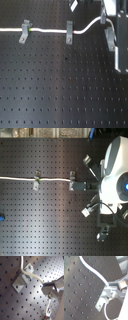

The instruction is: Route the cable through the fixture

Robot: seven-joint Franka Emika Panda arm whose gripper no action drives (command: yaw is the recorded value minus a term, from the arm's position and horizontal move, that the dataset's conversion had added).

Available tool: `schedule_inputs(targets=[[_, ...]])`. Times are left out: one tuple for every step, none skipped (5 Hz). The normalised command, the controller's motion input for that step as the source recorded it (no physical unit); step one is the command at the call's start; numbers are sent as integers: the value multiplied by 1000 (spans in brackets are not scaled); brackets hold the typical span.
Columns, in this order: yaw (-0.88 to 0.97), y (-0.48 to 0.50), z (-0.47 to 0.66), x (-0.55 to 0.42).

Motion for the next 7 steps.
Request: schedule_inputs(targets=[[-486, 9, 388, 7], [-491, 6, 397, -38], [0, 125, 227, -225], [100, 282, 322, -136], [0, 144, 520, -24], [-37, 8, 716, -11], [0, -5, 0, -27]])
